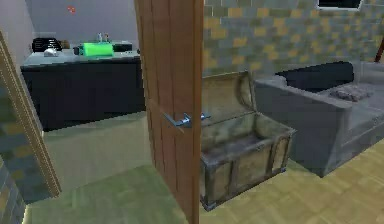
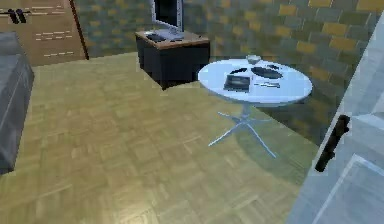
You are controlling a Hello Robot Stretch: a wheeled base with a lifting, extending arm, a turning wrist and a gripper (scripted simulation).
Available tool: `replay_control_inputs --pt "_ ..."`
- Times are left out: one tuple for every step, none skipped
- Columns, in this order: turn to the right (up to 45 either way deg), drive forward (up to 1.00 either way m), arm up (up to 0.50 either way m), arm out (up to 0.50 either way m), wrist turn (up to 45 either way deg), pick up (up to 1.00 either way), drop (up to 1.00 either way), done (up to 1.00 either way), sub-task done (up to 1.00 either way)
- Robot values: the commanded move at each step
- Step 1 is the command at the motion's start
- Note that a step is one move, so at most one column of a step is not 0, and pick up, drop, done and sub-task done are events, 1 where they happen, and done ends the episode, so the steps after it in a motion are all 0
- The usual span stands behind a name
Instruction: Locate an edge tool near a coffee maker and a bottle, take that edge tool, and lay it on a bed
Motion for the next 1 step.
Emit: replay_control_inputs --pt "-21.0 0.00 0.00 0.00 0.0 0.00 0.00 0.00 0.00"
